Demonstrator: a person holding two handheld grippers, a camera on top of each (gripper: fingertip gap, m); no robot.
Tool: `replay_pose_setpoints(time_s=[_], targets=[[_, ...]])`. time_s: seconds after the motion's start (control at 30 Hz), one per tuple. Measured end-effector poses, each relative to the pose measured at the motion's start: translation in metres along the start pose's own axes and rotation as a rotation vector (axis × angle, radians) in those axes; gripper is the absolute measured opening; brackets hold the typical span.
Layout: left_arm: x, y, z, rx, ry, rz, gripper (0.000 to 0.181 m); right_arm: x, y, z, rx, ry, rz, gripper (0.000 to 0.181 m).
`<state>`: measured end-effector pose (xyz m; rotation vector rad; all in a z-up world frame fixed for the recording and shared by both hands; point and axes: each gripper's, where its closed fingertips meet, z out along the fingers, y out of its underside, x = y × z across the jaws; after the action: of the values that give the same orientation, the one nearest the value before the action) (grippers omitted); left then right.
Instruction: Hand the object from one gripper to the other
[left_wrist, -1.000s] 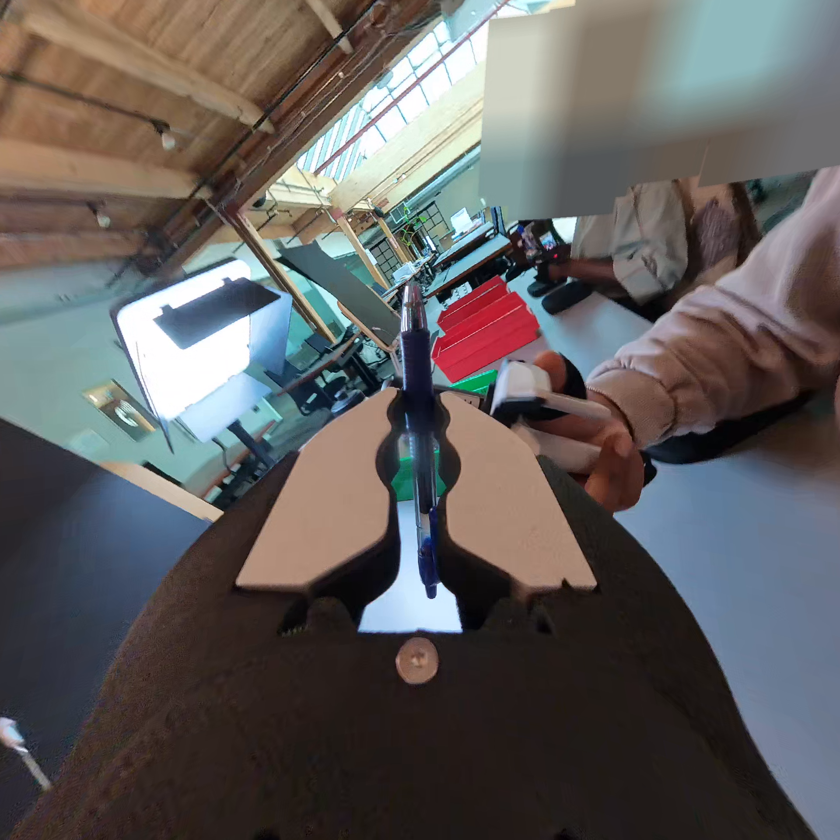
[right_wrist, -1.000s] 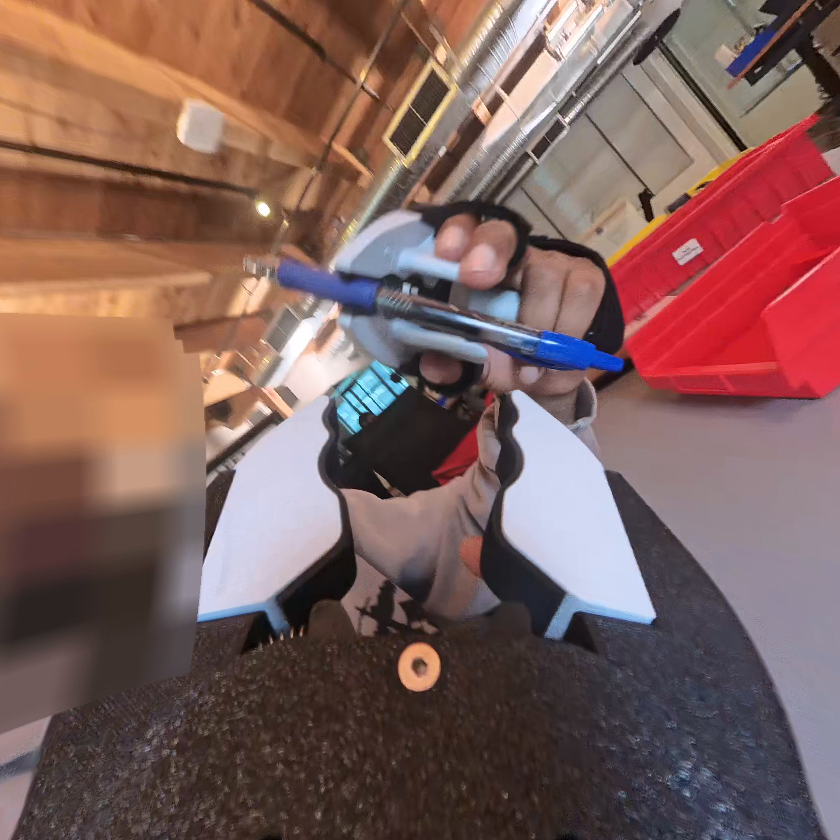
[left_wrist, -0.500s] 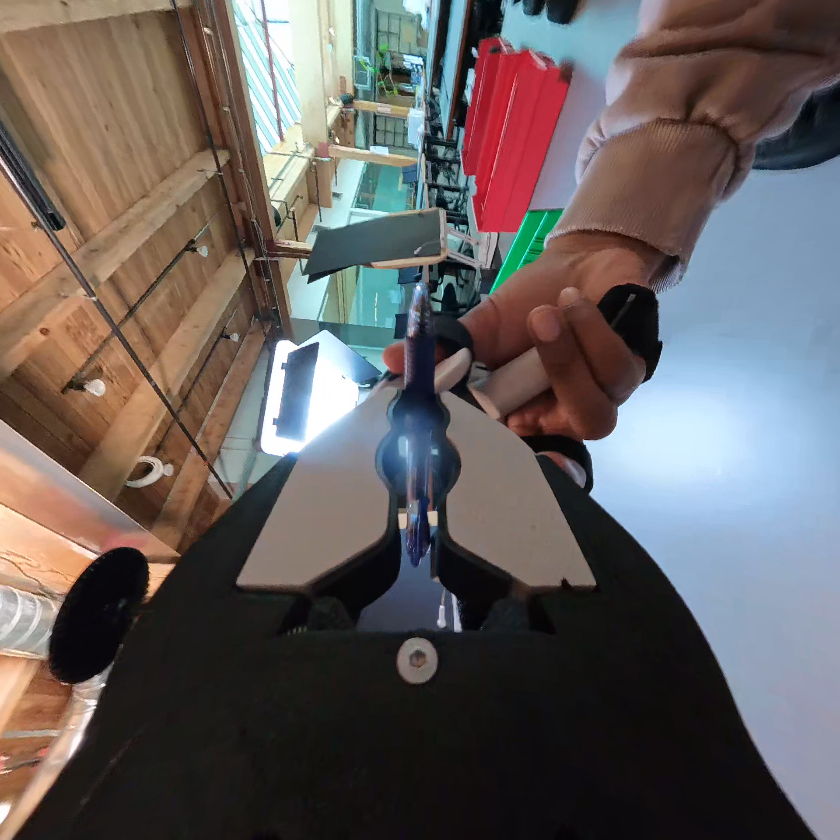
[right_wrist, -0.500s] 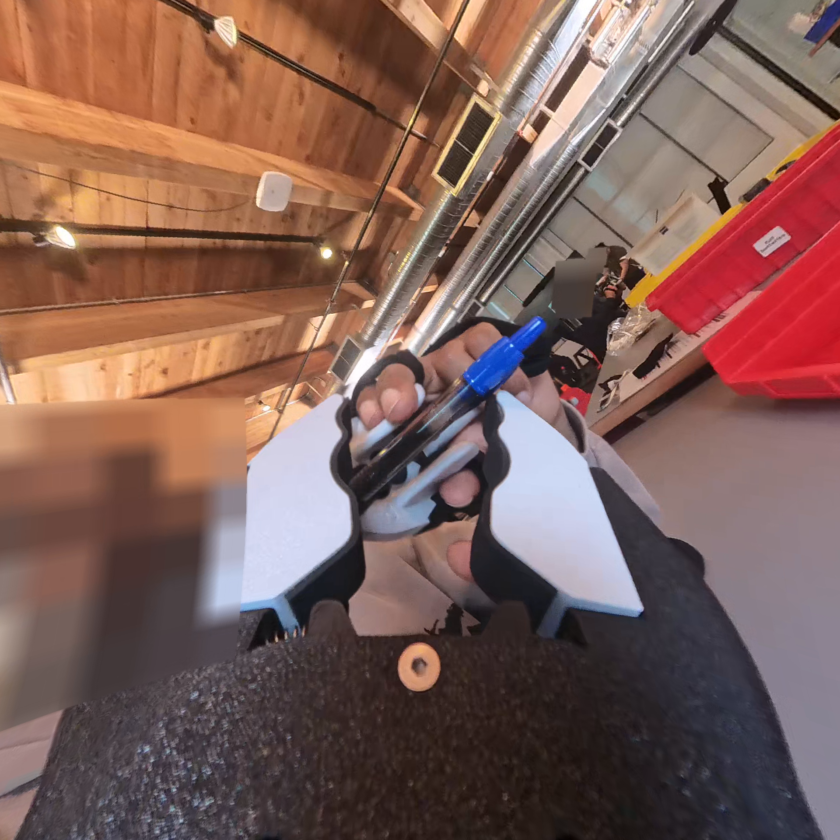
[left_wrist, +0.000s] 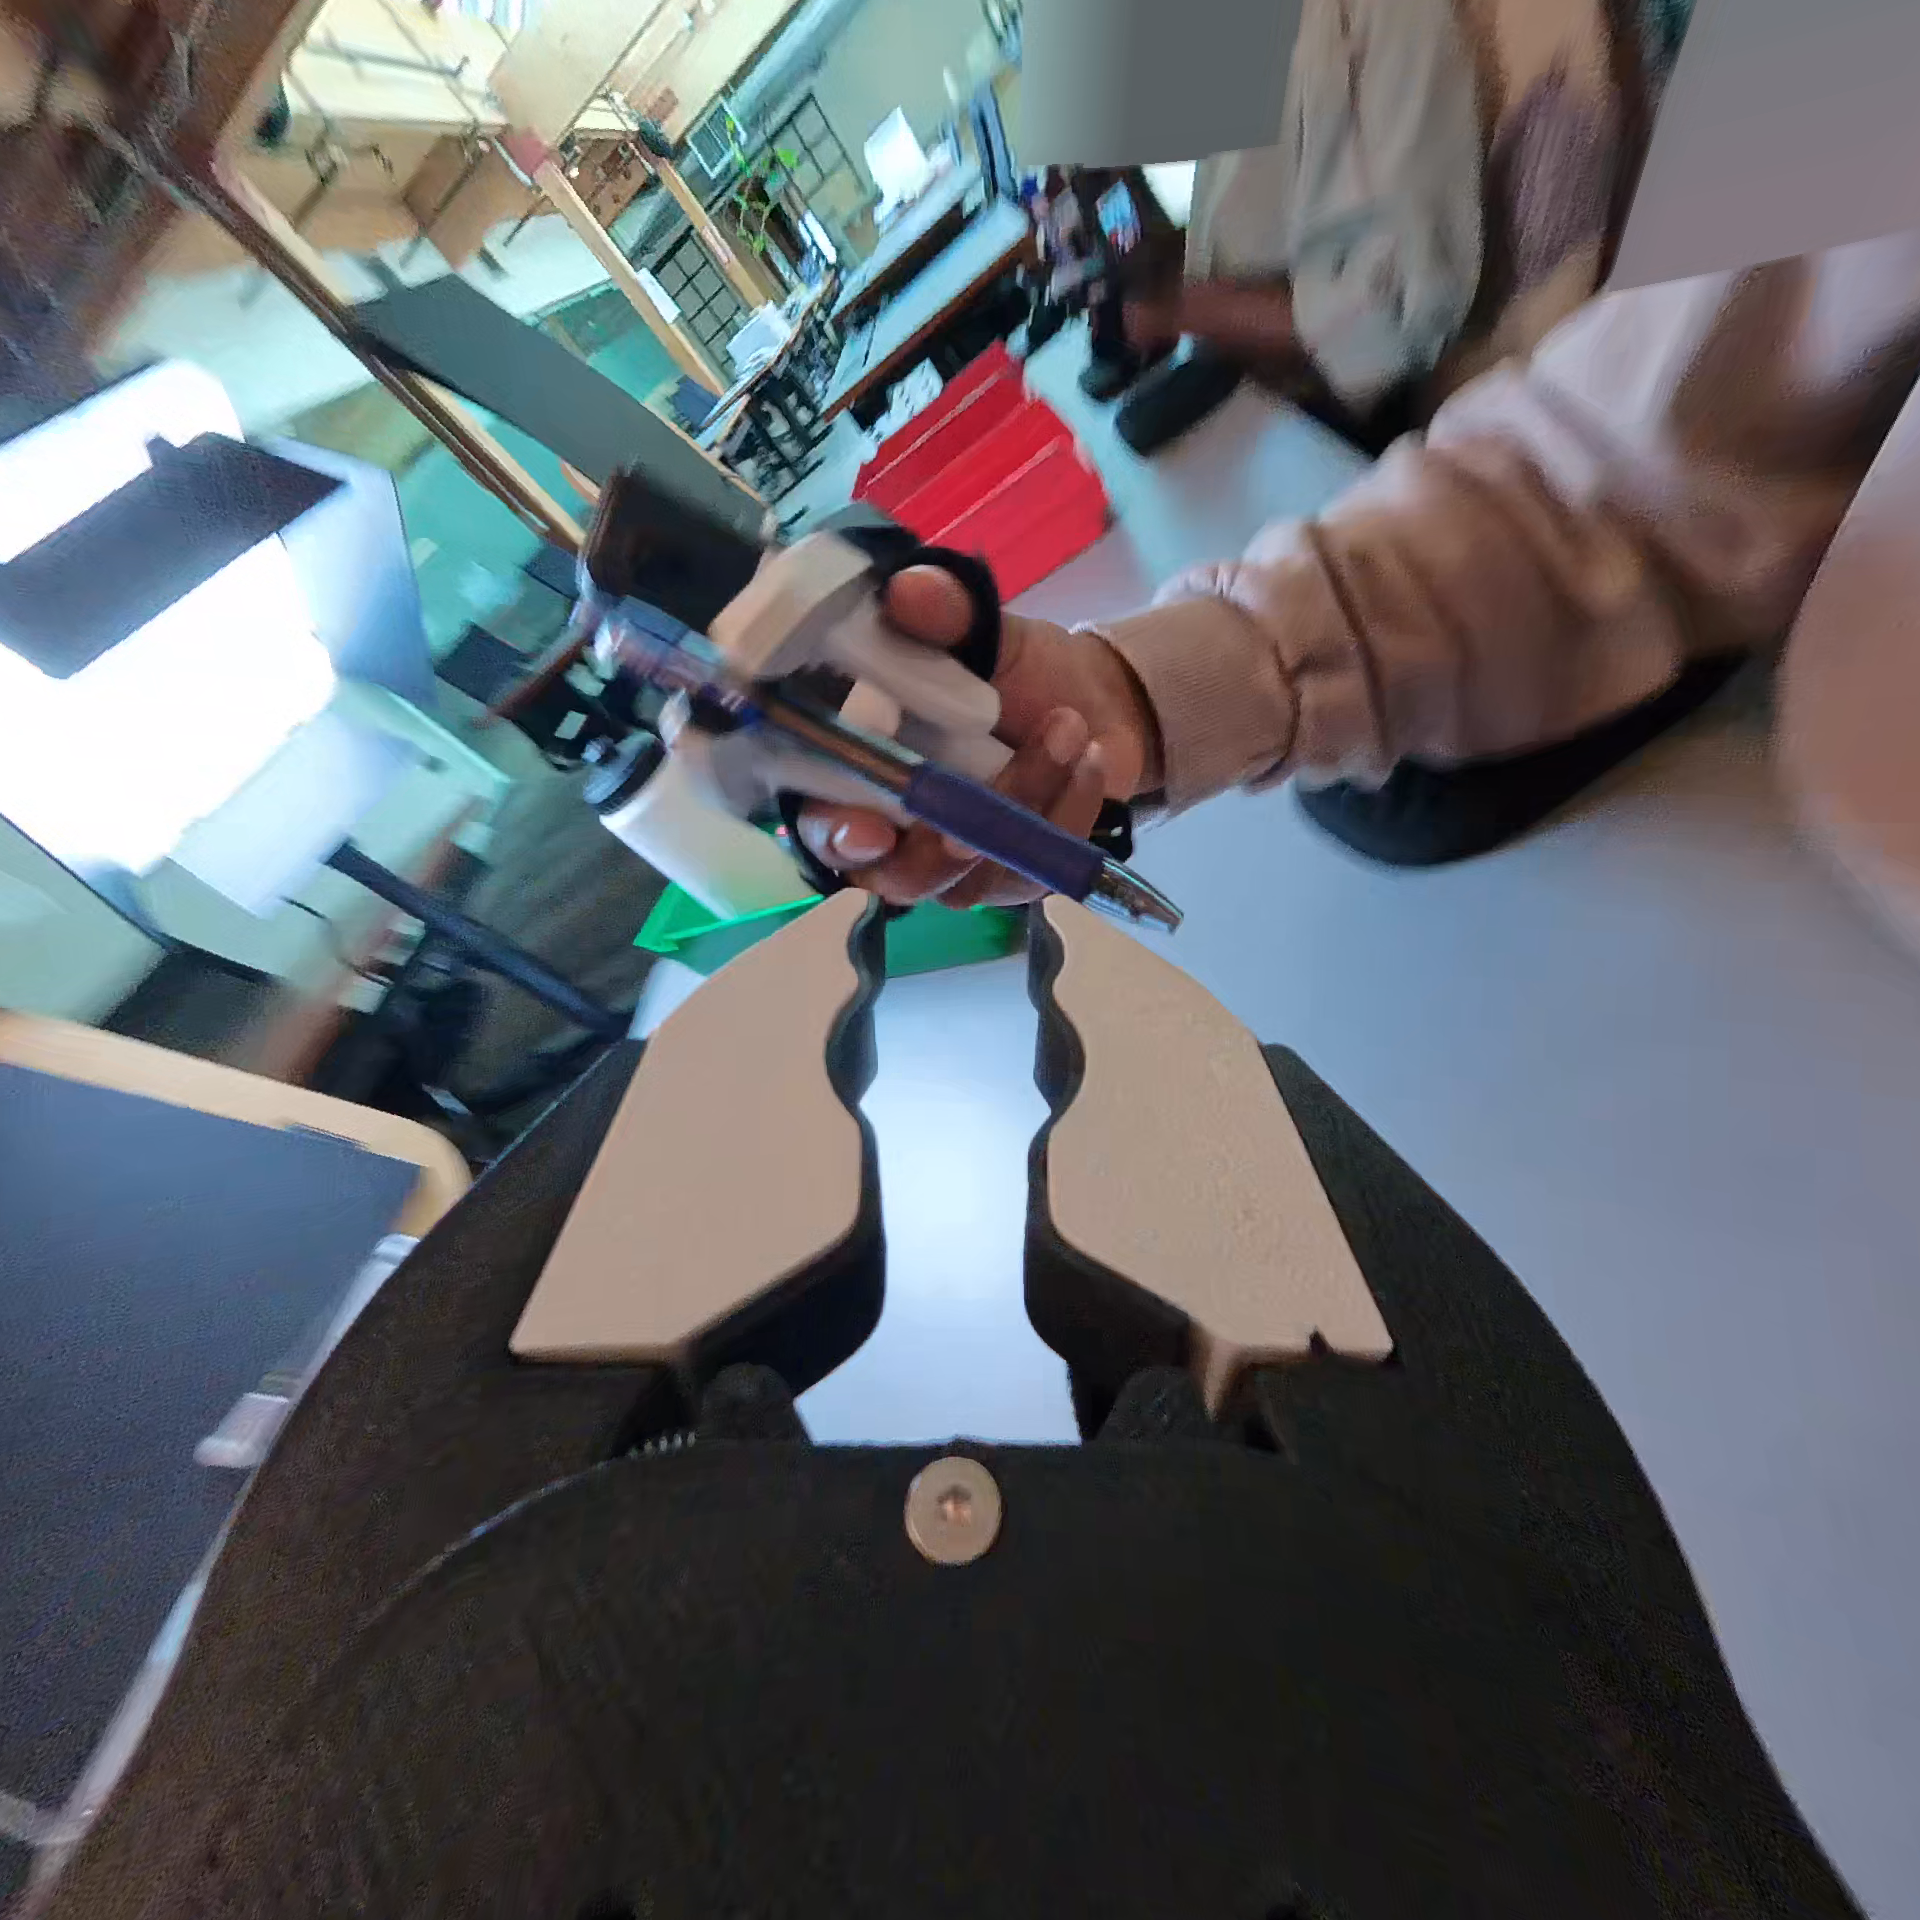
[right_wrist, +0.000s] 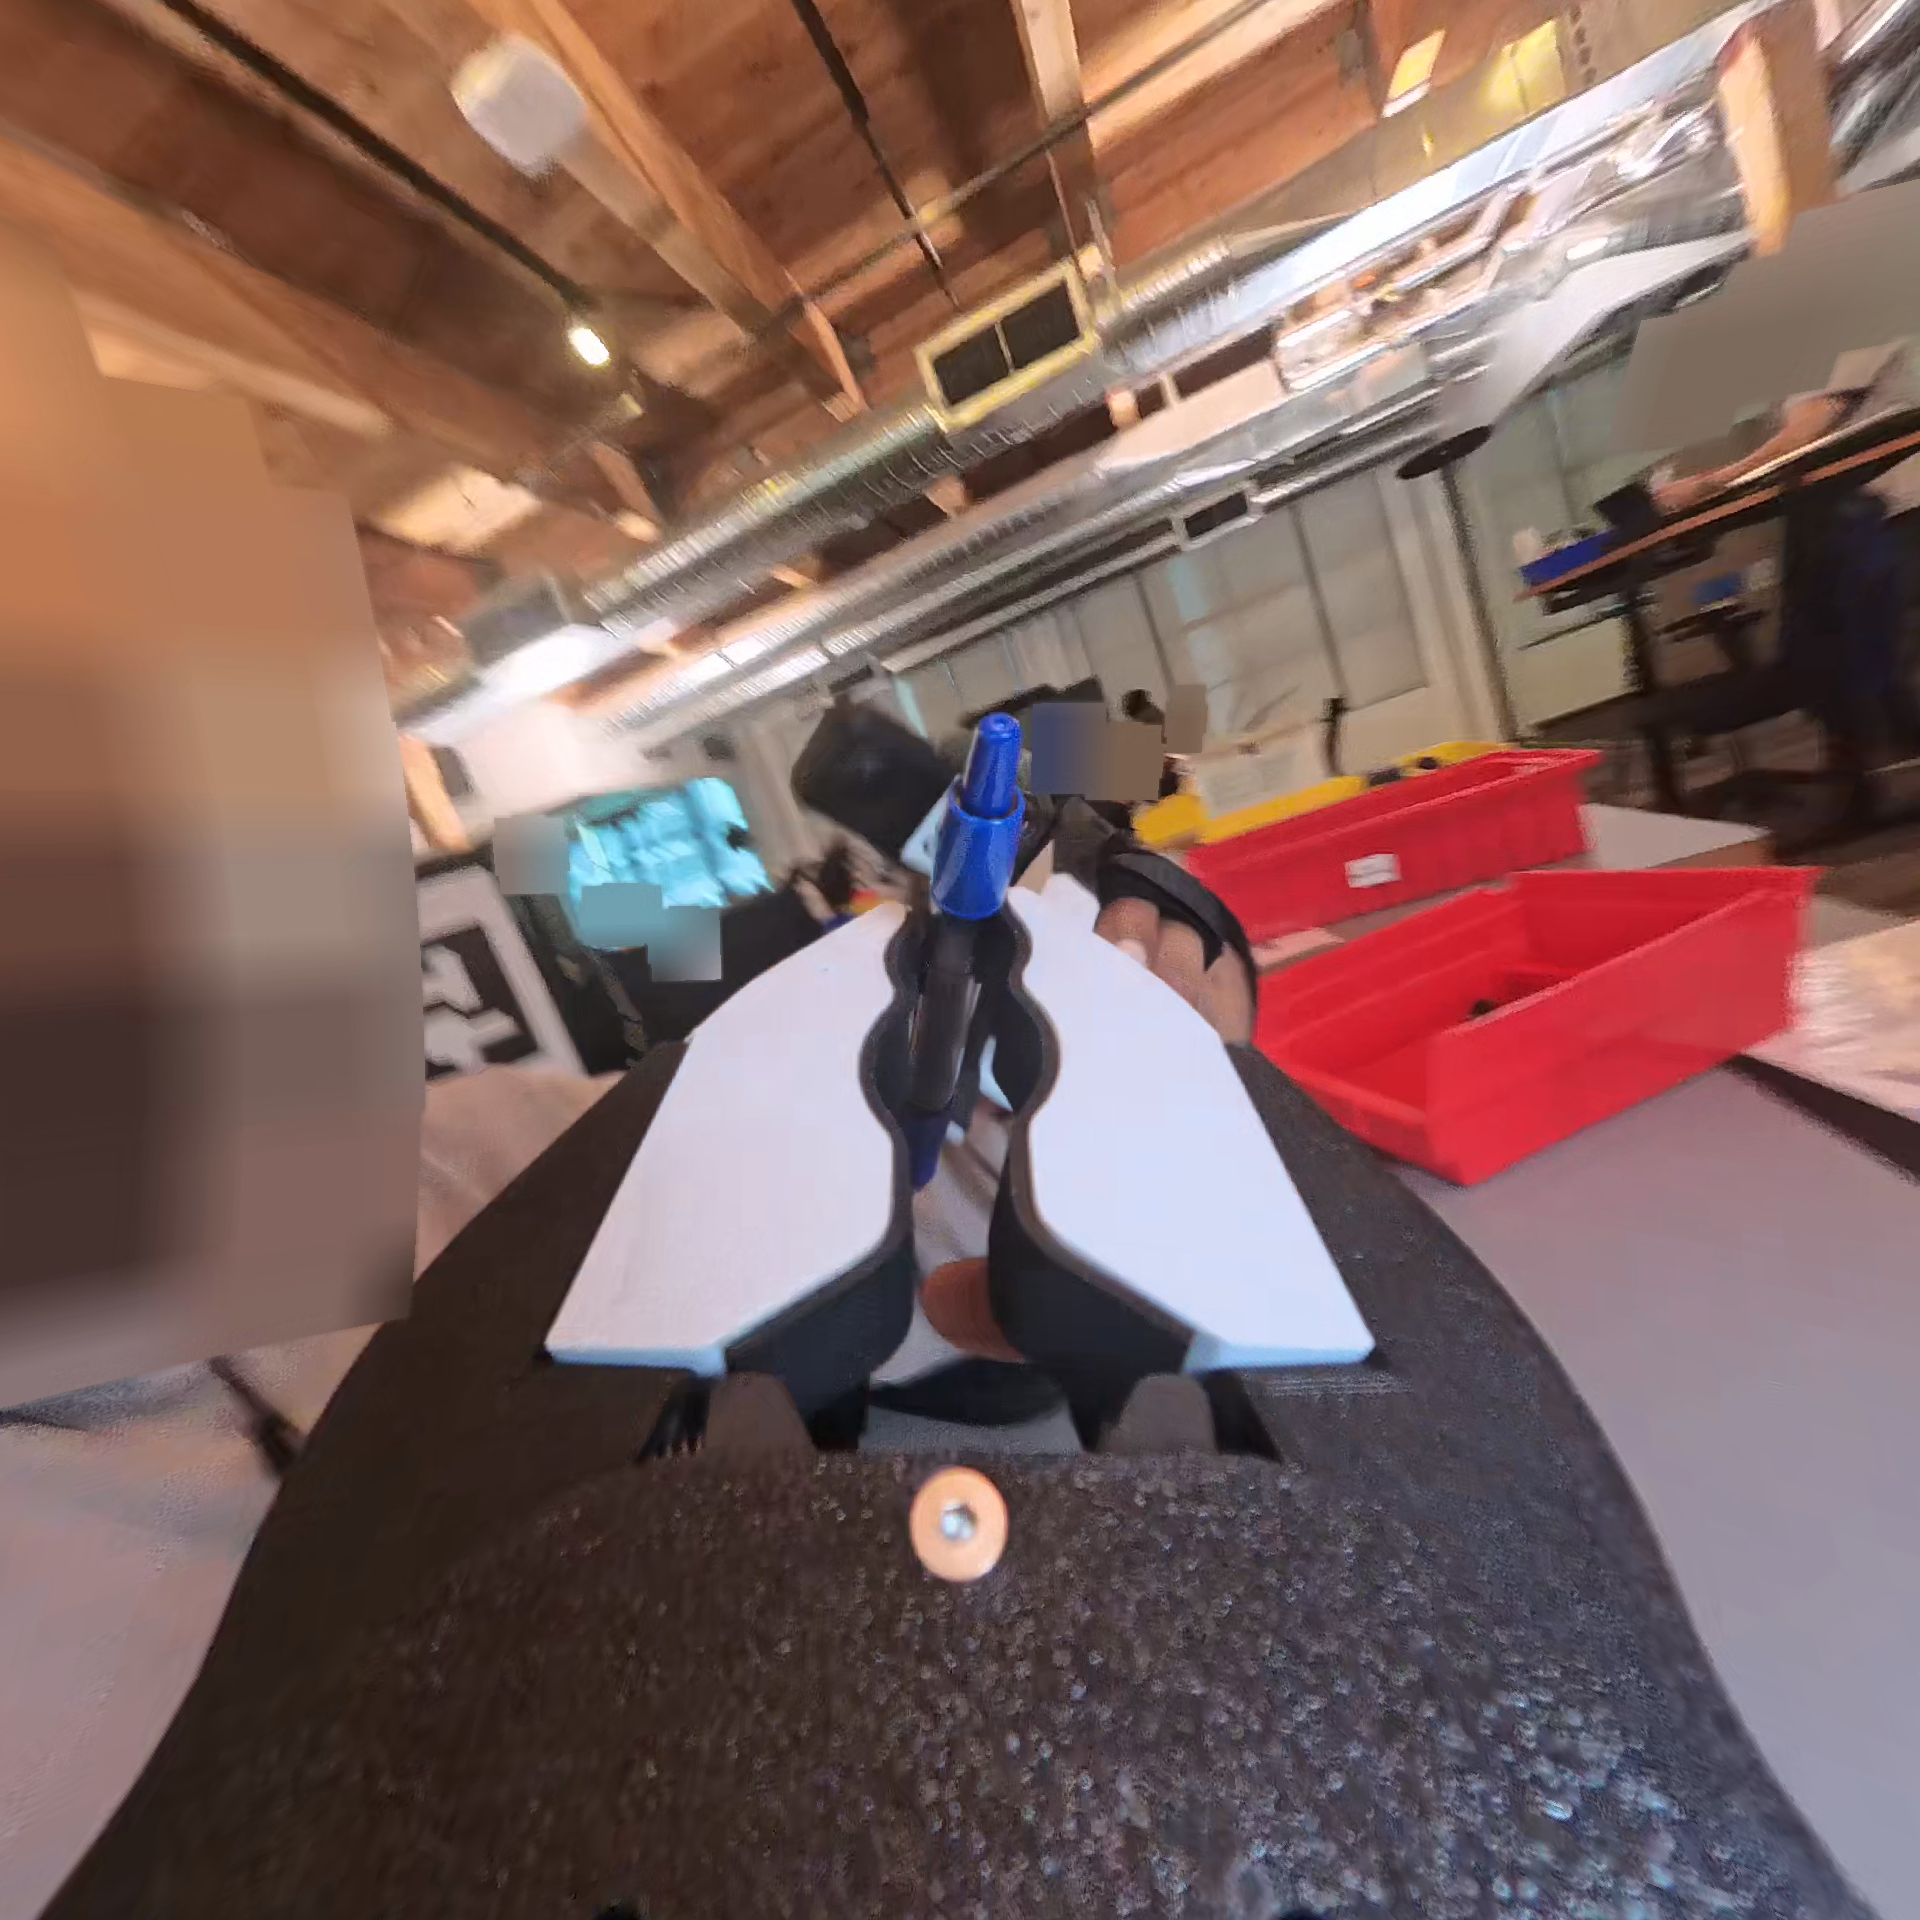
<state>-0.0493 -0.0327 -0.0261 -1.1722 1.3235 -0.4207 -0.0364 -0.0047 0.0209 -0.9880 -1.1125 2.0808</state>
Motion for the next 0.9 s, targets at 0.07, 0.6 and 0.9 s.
replay_pose_setpoints(time_s=[0.07,0.6,0.9], targets=[[-0.01,-0.001,-0.005,0.079,0.074,-0.29,0.028,0.005,0.007,-0.003,-0.104,0.122,-0.228,0.01],[-0.047,0.028,0.022,0.432,0.342,-1.372,0.043,0.027,0.076,0.024,-0.632,0.463,-2.136,0.01],[-0.078,0.019,-0.017,0.523,0.108,-1.1,0.011,0.055,0.093,0.02,-0.638,0.489,-1.872,0.042]])
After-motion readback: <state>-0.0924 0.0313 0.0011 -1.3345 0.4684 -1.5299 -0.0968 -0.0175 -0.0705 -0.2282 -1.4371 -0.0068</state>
